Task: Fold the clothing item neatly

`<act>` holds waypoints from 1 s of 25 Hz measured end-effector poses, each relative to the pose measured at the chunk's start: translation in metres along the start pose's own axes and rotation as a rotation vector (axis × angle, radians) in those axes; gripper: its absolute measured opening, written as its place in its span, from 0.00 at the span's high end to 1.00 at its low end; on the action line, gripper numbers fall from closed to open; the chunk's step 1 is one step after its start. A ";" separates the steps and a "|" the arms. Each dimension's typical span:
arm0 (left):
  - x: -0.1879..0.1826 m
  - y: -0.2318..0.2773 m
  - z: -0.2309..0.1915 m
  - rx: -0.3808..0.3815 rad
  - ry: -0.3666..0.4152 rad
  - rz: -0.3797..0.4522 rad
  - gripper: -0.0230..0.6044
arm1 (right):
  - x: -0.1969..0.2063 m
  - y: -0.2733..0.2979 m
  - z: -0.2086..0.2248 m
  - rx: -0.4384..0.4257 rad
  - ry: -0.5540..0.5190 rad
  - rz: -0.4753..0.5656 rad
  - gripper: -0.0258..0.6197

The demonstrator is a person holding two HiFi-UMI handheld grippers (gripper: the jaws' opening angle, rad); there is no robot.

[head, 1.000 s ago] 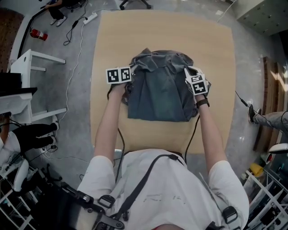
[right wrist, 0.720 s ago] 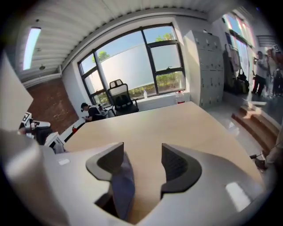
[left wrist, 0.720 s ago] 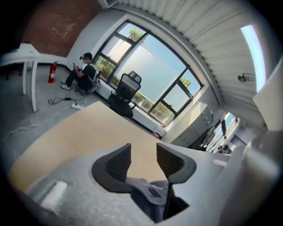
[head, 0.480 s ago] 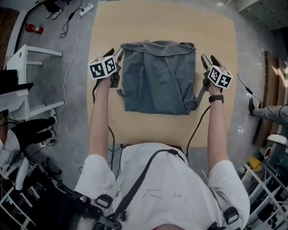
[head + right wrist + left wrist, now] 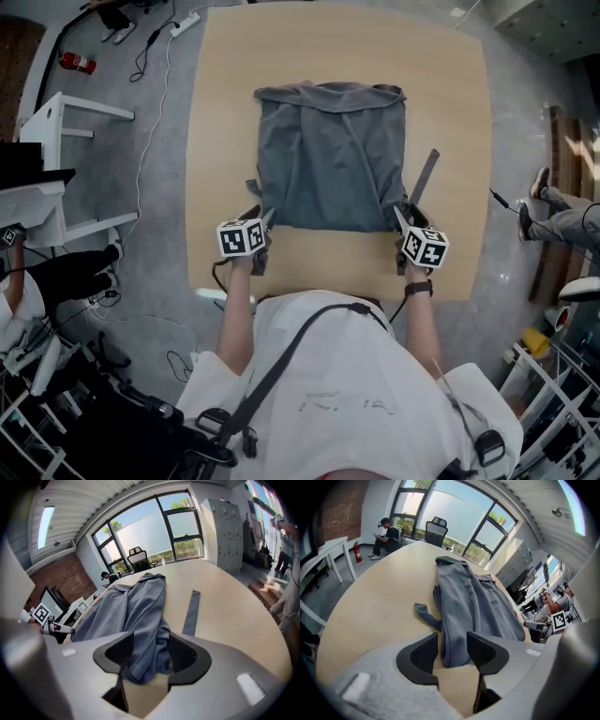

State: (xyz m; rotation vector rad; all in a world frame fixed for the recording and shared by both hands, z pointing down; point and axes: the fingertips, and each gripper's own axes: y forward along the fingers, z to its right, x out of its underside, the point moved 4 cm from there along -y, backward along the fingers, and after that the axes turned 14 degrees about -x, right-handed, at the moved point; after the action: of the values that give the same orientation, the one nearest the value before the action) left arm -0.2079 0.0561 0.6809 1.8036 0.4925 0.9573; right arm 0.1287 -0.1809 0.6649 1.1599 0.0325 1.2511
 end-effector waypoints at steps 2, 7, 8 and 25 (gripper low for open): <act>0.014 0.001 0.001 0.003 -0.015 -0.001 0.64 | 0.022 -0.001 -0.006 -0.017 0.027 -0.014 0.60; 0.027 0.018 0.000 -0.032 -0.032 0.007 0.71 | 0.046 0.009 -0.005 -0.002 0.080 -0.006 0.65; 0.029 0.018 0.000 -0.046 -0.037 0.014 0.77 | 0.048 0.010 -0.005 0.000 0.084 -0.001 0.68; 0.030 -0.022 -0.102 -0.066 -0.302 0.097 0.95 | 0.050 -0.058 0.069 0.076 0.091 0.073 0.91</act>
State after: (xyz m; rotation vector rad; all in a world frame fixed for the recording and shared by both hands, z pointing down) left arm -0.2689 0.1458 0.6920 1.8838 0.1835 0.7388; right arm 0.2304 -0.1816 0.6851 1.1777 0.1068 1.3768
